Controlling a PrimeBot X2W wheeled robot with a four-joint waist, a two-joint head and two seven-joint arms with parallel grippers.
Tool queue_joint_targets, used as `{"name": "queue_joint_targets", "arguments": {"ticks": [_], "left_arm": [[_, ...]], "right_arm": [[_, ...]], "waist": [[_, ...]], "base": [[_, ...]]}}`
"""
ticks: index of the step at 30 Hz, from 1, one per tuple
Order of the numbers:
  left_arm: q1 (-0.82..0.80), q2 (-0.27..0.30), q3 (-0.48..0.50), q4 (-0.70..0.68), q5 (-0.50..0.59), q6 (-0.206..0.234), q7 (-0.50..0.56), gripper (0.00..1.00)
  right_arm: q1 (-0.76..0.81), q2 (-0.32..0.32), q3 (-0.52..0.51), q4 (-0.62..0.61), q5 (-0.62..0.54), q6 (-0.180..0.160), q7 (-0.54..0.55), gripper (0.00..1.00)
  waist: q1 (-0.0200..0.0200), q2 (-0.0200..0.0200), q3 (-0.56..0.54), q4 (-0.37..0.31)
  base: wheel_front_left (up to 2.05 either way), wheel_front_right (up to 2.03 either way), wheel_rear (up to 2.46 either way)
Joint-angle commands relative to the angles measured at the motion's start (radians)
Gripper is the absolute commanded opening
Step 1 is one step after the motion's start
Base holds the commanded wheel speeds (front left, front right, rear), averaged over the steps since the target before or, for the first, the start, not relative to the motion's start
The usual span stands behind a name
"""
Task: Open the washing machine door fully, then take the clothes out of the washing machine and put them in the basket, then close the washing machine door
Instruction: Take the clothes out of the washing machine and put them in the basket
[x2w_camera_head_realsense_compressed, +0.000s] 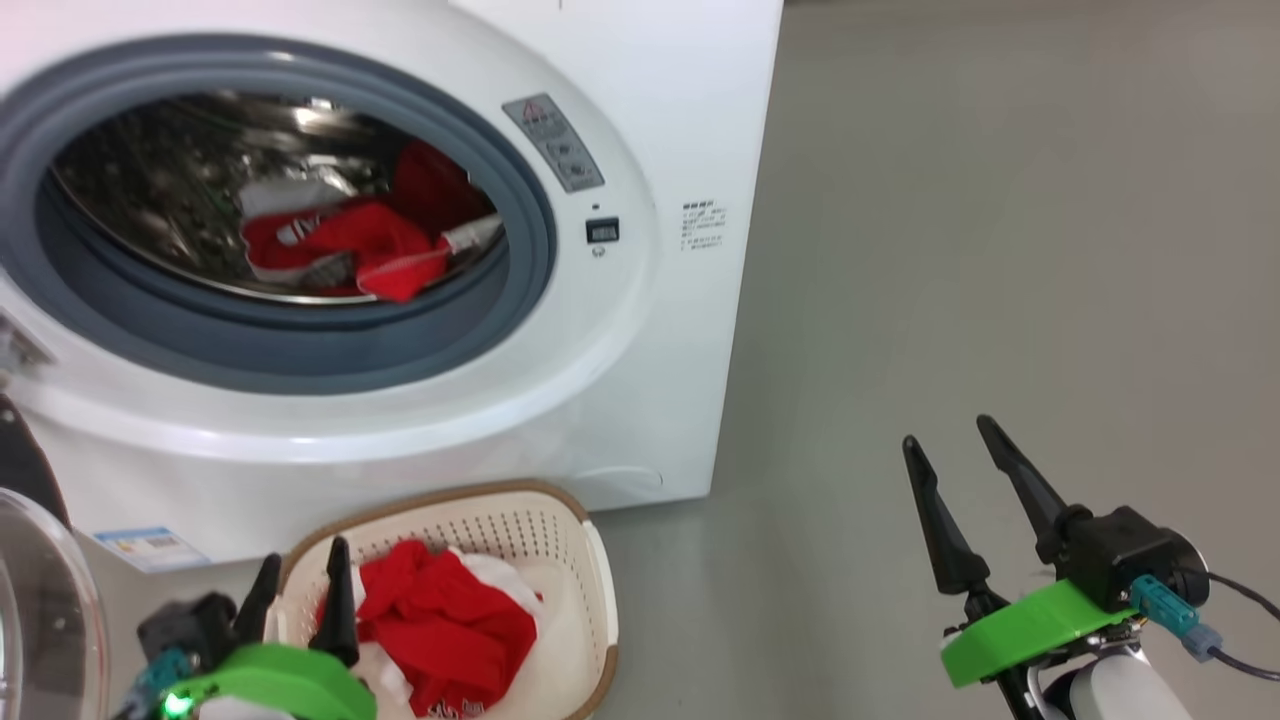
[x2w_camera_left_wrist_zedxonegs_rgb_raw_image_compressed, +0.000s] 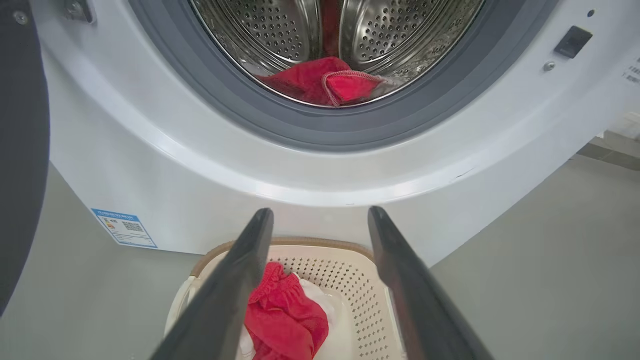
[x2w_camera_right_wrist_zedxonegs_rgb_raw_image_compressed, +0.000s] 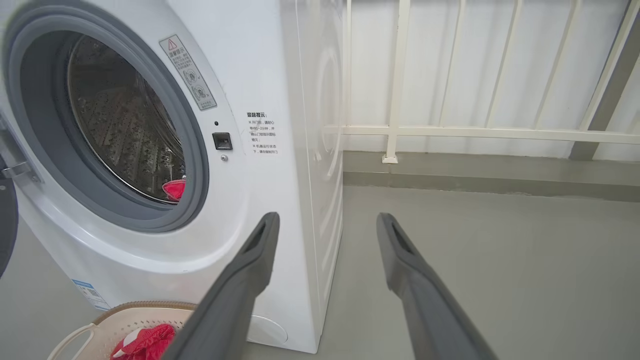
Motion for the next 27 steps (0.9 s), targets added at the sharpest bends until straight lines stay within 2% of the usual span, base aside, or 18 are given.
{"name": "queue_joint_targets", "arguments": {"ticks": [1, 11, 16, 21, 27], "left_arm": [[0.036, 0.024, 0.036, -0.066, 0.011, 0.015, -0.012, 1.0], [0.258, 0.039, 0.067, -0.45, 0.086, 0.084, -0.012, 1.0], [0.351, 0.034, 0.072, -0.615, 0.142, 0.087, -0.012, 1.0], [0.418, 0.019, 0.083, -0.7, 0.176, 0.089, -0.012, 1.0], [0.454, 0.005, 0.091, -0.72, 0.192, 0.087, -0.012, 1.0]], "right_arm": [[0.001, 0.0, 0.017, -0.028, -0.005, 0.007, -0.006, 1.0], [0.032, 0.002, 0.02, -0.058, -0.021, 0.007, -0.006, 1.0], [0.037, 0.003, 0.011, -0.069, -0.022, 0.007, -0.006, 1.0], [0.047, 0.004, 0.003, -0.075, -0.025, 0.007, -0.006, 1.0], [0.064, 0.004, -0.007, -0.077, -0.026, 0.007, -0.006, 1.0]], "waist": [[0.0, 0.0, -0.045, -0.002], [0.0, 0.0, -0.098, -0.024], [0.0, 0.0, -0.104, -0.032], [0.0, 0.0, -0.113, -0.035], [0.0, 0.0, -0.126, -0.036]], "base": [[0.0, 0.0, 0.0], [0.0, 0.0, 0.0], [0.0, 0.0, 0.0], [0.0, 0.0, 0.0], [0.0, 0.0, 0.0]]}}
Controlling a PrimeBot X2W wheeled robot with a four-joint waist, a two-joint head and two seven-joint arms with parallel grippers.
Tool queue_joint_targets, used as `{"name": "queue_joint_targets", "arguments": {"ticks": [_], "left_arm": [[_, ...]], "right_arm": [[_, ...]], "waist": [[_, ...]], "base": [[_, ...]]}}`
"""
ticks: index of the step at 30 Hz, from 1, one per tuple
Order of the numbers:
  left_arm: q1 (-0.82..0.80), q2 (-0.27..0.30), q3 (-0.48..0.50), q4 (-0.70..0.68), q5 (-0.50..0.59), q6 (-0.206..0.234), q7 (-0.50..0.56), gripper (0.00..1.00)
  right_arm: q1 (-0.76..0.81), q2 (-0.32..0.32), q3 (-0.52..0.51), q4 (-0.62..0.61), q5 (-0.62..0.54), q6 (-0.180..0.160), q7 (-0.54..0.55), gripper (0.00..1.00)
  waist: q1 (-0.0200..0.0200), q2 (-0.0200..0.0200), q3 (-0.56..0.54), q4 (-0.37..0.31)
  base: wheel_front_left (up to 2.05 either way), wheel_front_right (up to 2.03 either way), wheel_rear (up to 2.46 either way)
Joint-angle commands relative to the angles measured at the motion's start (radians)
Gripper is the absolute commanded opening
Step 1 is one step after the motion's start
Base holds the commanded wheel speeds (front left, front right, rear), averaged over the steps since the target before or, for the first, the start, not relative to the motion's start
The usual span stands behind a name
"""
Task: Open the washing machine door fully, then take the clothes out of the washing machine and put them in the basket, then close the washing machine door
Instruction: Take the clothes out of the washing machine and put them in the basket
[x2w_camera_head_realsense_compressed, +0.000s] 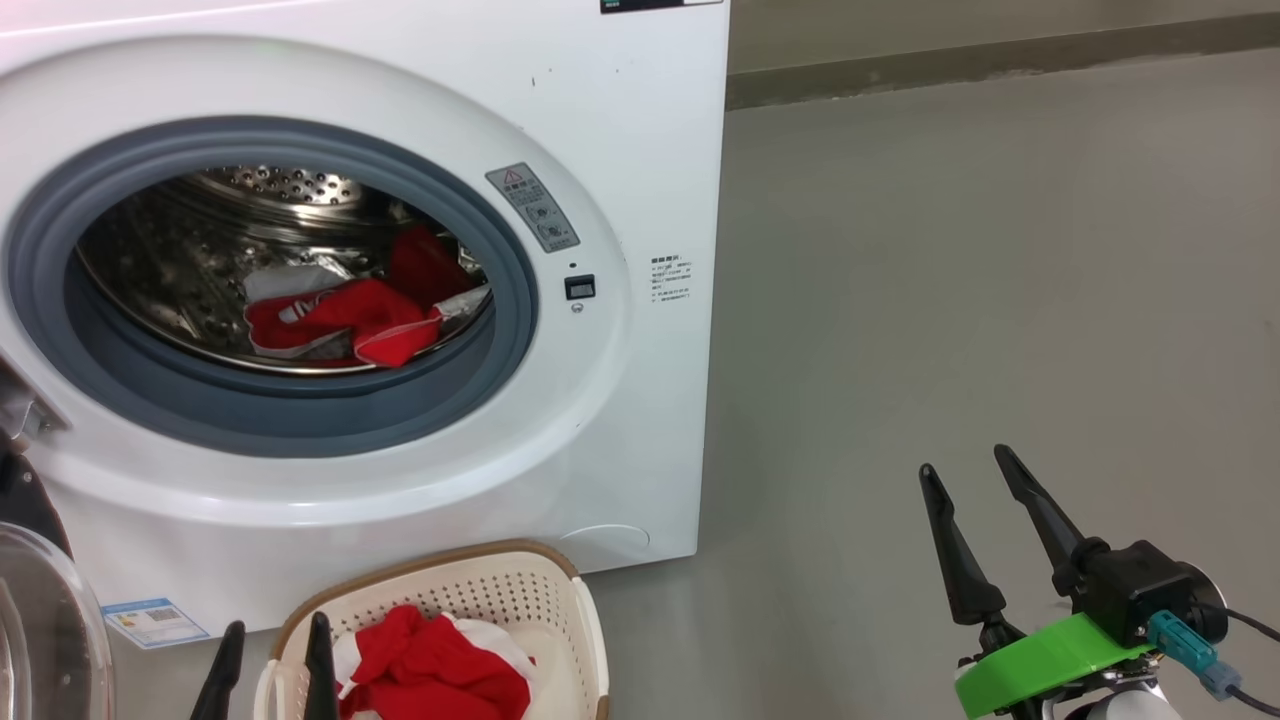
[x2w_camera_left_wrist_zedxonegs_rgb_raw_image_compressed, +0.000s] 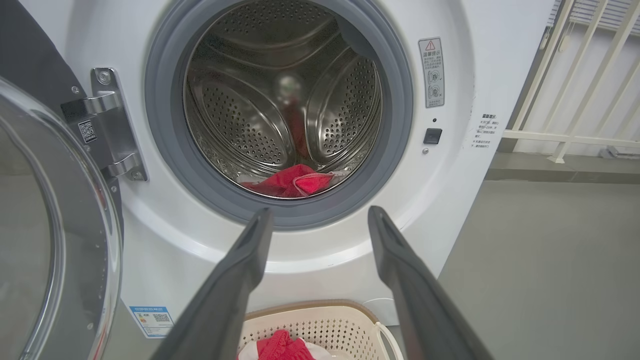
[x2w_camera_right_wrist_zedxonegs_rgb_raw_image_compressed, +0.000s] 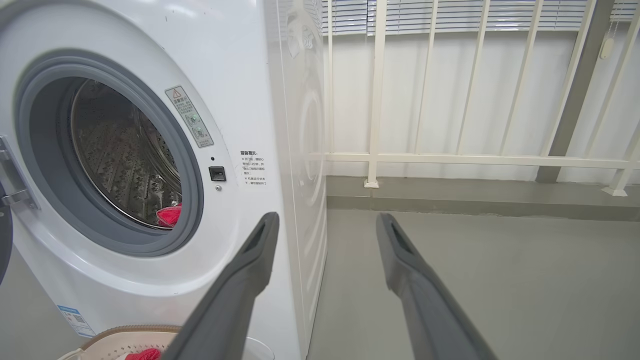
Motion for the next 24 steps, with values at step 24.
{"name": "queue_joint_targets", "arguments": {"ticks": [24], "left_arm": [[0.017, -0.02, 0.053, -0.024, 0.031, -0.013, -0.012, 1.0]], "right_arm": [[0.013, 0.001, 0.022, -0.016, -0.016, 0.007, -0.006, 1.0]], "waist": [[0.0, 0.0, -0.019, 0.004]], "base": [[0.0, 0.0, 0.0]]}}
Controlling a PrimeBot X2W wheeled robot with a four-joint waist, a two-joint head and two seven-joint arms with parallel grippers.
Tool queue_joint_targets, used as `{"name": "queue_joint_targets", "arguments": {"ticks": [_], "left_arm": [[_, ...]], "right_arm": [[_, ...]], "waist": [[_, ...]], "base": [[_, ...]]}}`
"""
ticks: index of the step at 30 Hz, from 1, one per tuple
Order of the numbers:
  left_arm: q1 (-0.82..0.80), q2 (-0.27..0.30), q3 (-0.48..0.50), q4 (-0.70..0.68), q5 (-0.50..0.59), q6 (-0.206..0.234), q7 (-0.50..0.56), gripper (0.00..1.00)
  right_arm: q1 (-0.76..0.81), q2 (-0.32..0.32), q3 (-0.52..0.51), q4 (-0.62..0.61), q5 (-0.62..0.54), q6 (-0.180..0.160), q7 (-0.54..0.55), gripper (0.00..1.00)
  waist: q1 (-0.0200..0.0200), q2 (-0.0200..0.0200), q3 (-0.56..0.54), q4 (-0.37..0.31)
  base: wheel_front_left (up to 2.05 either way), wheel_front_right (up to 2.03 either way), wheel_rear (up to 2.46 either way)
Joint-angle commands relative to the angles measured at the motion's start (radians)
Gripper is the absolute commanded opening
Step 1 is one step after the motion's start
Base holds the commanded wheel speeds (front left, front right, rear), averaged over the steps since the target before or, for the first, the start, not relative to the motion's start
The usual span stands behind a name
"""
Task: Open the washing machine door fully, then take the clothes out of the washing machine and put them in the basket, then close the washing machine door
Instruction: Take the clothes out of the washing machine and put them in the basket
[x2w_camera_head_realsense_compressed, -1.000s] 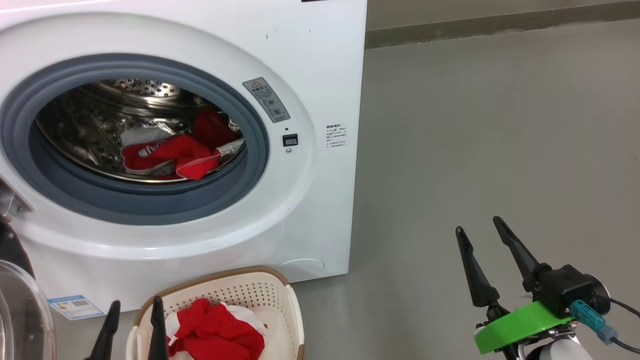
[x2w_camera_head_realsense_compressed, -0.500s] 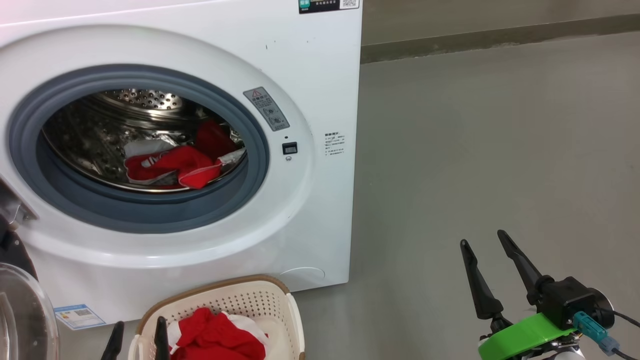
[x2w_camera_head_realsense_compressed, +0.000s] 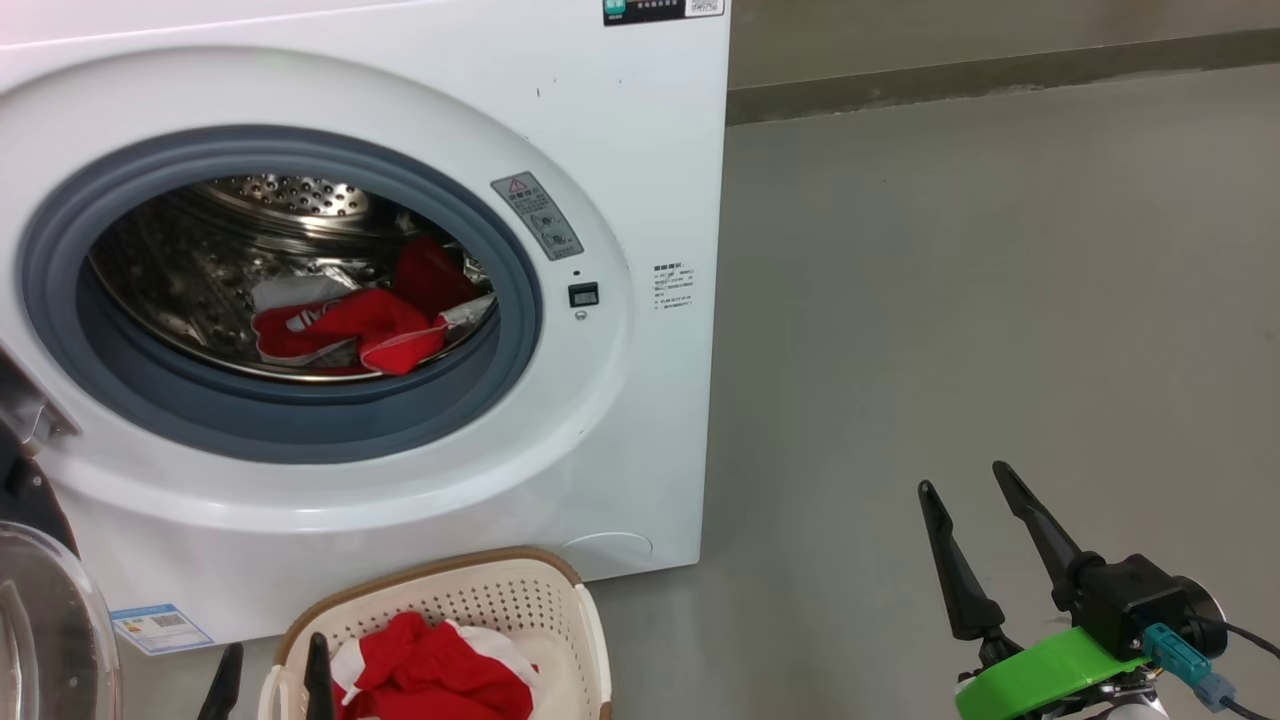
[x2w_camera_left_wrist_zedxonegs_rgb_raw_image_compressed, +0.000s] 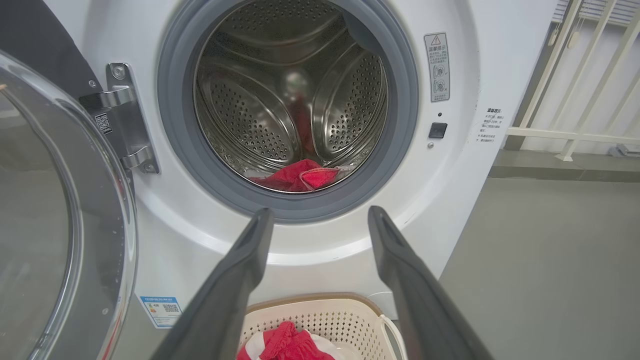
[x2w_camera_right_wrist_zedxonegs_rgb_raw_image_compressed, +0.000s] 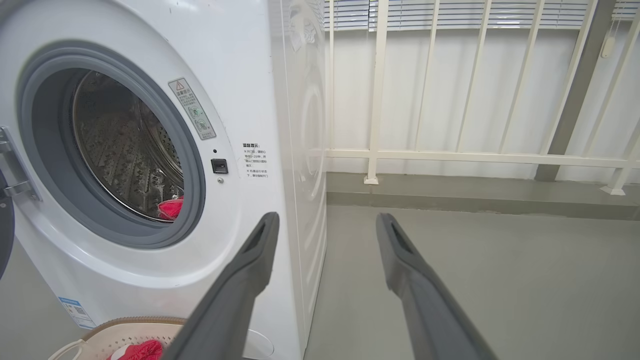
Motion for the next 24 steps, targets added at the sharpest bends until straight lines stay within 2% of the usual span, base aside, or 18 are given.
{"name": "queue_joint_targets", "arguments": {"ticks": [1, 24], "left_arm": [[-0.017, 0.0, 0.031, -0.021, 0.013, -0.008, -0.012, 1.0], [-0.033, -0.005, 0.02, -0.005, 0.026, -0.018, -0.012, 1.0]], "right_arm": [[-0.012, 0.0, 0.023, -0.021, 0.0, 0.007, -0.006, 1.0], [-0.007, 0.0, 0.031, -0.014, 0.008, 0.007, -0.006, 1.0]], "waist": [[0.0, -0.0001, 0.001, 0.0], [0.0, -0.0001, 0.007, 0.002]], "base": [[0.0, 0.0, 0.0], [0.0, 0.0, 0.0]]}}
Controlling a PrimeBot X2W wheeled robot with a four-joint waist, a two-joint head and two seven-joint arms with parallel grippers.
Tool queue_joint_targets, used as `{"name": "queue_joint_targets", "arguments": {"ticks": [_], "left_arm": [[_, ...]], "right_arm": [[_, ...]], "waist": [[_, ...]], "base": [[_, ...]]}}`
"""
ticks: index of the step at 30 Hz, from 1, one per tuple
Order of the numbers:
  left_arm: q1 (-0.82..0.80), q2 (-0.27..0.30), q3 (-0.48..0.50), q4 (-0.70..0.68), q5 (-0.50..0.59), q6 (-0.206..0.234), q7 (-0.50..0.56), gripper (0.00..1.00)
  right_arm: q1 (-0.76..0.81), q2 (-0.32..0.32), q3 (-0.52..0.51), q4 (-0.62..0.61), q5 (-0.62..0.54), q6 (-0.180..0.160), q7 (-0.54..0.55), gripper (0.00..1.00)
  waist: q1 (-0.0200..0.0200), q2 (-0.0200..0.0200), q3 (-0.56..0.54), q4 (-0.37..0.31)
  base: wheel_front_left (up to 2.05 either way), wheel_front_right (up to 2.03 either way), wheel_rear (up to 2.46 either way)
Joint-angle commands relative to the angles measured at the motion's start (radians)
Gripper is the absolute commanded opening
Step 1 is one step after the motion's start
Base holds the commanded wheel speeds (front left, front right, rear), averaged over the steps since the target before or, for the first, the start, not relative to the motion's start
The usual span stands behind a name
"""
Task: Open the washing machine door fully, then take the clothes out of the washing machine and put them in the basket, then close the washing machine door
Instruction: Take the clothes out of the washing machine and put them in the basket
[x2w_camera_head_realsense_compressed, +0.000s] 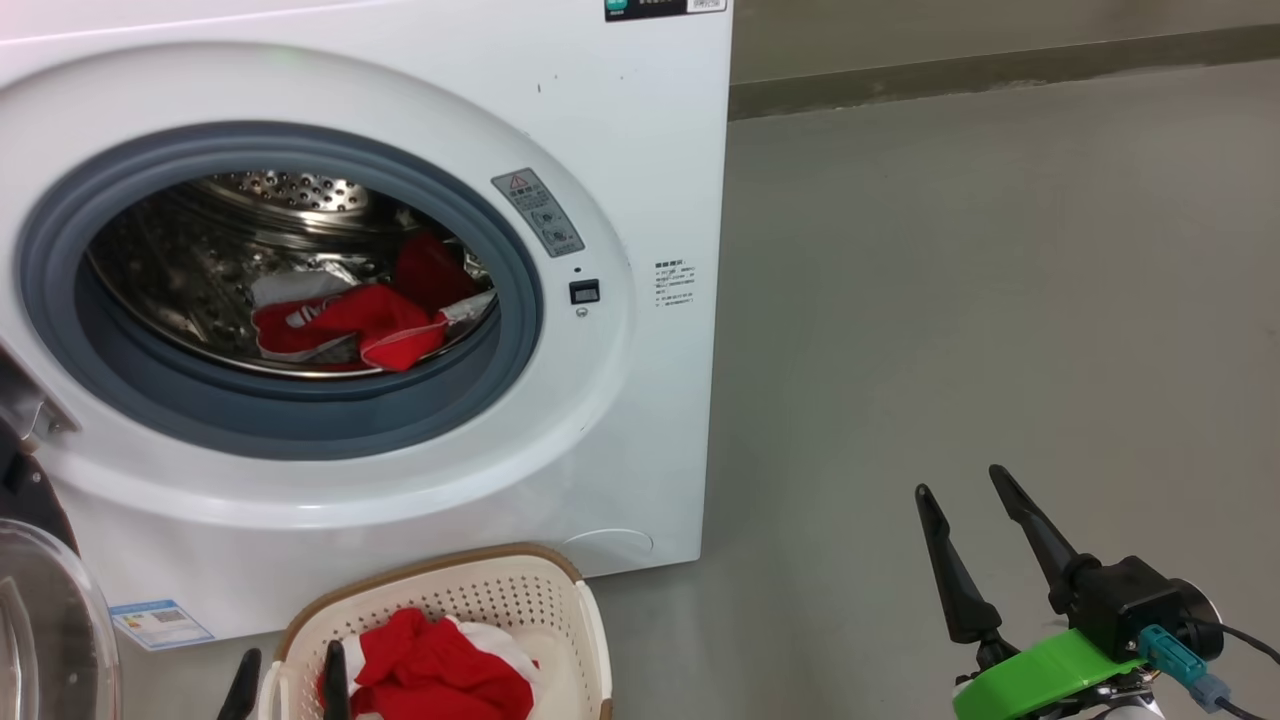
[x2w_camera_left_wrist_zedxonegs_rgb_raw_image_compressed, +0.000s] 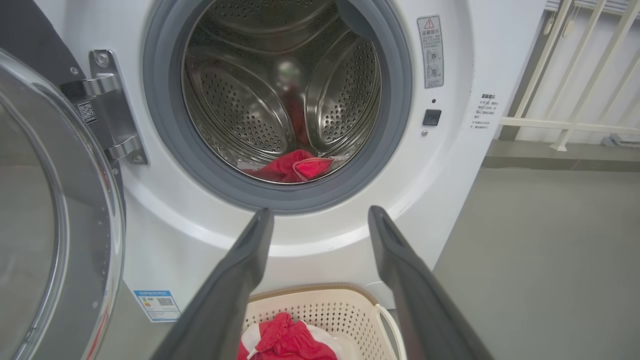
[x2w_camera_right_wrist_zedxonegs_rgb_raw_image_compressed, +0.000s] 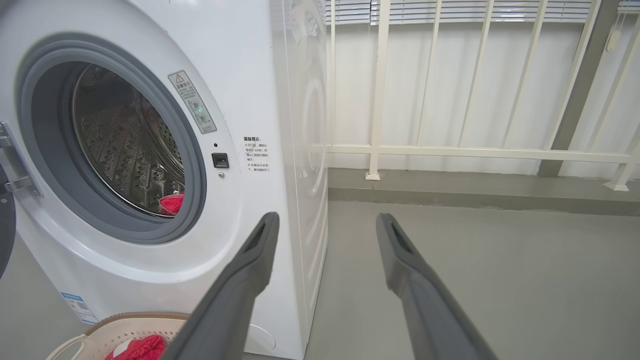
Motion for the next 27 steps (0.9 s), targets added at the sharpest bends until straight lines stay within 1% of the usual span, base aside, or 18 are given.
{"name": "queue_joint_targets", "arguments": {"ticks": [1, 7, 10, 15, 18, 19, 23, 27], "left_arm": [[-0.038, 0.004, 0.029, -0.017, 0.01, -0.001, -0.012, 1.0], [-0.126, 0.014, 0.021, 0.042, 0.011, 0.003, -0.001, 1.0], [-0.187, 0.025, 0.016, 0.073, 0.008, -0.004, 0.005, 1.0], [-0.303, 0.042, -0.001, 0.131, 0.021, -0.007, 0.005, 1.0], [-0.383, 0.049, -0.004, 0.176, 0.018, -0.009, 0.004, 1.0], [-0.441, 0.05, -0.008, 0.213, 0.014, -0.013, 0.003, 1.0], [-0.563, 0.046, -0.018, 0.286, 0.003, -0.019, 0.0, 1.0], [-0.693, 0.062, -0.012, 0.365, -0.004, -0.026, -0.004, 1.0]], "right_arm": [[-0.007, 0.0, 0.027, -0.022, 0.008, 0.007, -0.006, 1.0], [-0.012, -0.006, 0.039, -0.021, 0.004, 0.007, -0.006, 1.0], [-0.019, -0.015, 0.044, -0.022, 0.002, 0.007, -0.006, 1.0], [-0.042, -0.035, 0.048, -0.028, 0.003, 0.007, -0.006, 1.0], [-0.06, -0.041, 0.047, -0.035, 0.004, 0.007, -0.006, 1.0], [-0.072, -0.043, 0.047, -0.04, 0.004, 0.007, -0.006, 1.0], [-0.096, -0.047, 0.048, -0.05, 0.003, 0.007, -0.006, 1.0], [-0.124, -0.051, 0.049, -0.059, -0.001, 0.007, -0.006, 1.0]], "waist": [[0.0, 0.0, 0.002, 0.002], [0.0, 0.0, 0.023, 0.012], [0.0, 0.0, 0.043, 0.018], [0.0, 0.0, 0.103, 0.028], [0.0, 0.0, 0.143, 0.032], [0.0, 0.0, 0.17, 0.034], [0.0, 0.0, 0.225, 0.039], [0.0, 0.0, 0.286, 0.038]], "base": [[0.0, 0.0, 0.0], [0.0, 0.0, 0.0], [0.0, 0.0, 0.0], [0.0, 0.0, 0.0], [0.0, 0.0, 0.0], [0.0, 0.0, 0.0], [0.0, 0.0, 0.0], [0.0, 0.0, 0.0]]}}
